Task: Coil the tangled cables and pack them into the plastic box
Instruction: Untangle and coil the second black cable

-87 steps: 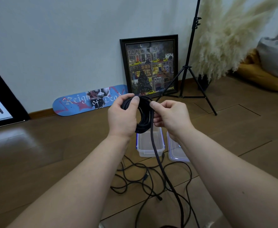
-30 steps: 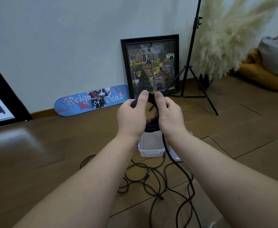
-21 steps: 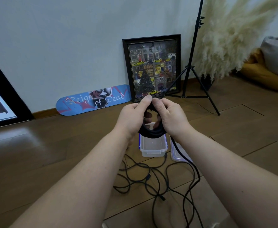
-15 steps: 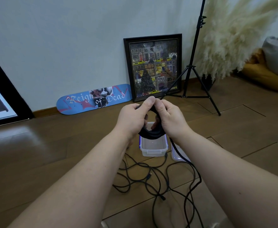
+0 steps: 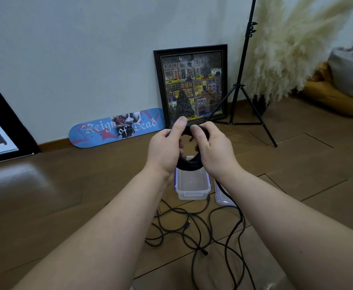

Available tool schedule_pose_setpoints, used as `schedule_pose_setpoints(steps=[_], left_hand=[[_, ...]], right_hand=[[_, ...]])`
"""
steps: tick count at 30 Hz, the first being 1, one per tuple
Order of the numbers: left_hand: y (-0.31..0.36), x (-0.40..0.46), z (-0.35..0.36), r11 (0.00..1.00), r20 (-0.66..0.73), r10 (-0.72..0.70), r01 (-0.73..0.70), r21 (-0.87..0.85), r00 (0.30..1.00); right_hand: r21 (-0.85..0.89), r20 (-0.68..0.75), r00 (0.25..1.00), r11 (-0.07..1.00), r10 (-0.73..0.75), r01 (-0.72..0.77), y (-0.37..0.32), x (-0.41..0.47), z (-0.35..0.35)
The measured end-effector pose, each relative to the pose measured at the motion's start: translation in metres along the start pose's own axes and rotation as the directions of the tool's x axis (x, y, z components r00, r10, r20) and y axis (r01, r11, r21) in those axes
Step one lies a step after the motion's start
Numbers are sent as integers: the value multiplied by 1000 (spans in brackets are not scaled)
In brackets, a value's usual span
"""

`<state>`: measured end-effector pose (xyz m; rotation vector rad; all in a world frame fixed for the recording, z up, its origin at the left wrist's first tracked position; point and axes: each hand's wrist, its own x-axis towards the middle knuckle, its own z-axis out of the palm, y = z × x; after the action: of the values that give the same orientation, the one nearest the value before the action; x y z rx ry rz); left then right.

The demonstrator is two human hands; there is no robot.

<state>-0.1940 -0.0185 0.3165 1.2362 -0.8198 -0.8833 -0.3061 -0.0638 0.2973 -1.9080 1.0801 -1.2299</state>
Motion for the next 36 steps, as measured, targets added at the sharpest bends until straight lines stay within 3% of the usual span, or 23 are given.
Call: schedule_pose_setpoints(steps=[4,11,14,17,19,23,25,28,29,30,33,34,36], left_hand=[[1,-1,1,997,-27,-74,74,-12,997],[-4,5,-5,989,-94,83,-70,132,992],[-3,9,-12,981,-176,128,-99,169,976],[0,15,-27,983,-302,124,-76,164,945],[1,18,-37,990,-386,92,-42,136,918],[-2,19,-45,991,-455,47,16,134,889],[-3,20,-44,993,-480,26,31,111,877],[-3,20,-43,994,-507,26,31,103,861],[-3,20,-43,994,-515,29,28,104,857],[-2,21,-43,995,-529,26,30,97,848],[0,21,-45,997,-581,-10,50,52,814],[-1,21,-48,997,-592,-14,52,48,806],[-2,21,-51,997,-607,-12,57,55,795]], right_hand=[[-56,20,1000,998,-3,4,-1,-2,3],[88,155,980,986,127,-142,-6,-3,0],[130,441,854,922,276,-365,-1,-5,-14],[10,581,759,930,295,-369,8,-5,-33],[10,534,795,938,288,-347,13,-3,-44],[20,286,933,972,220,-236,17,2,-54],[-93,174,964,978,203,-189,21,5,-53],[-391,32,960,887,280,-245,25,7,-53],[-413,-17,960,873,278,-260,25,7,-53],[-371,-52,966,893,254,-254,23,7,-51],[-25,-92,985,988,147,-150,13,9,-47],[9,-99,990,995,104,-104,10,9,-46],[-134,-68,998,991,-15,5,9,6,-45]])
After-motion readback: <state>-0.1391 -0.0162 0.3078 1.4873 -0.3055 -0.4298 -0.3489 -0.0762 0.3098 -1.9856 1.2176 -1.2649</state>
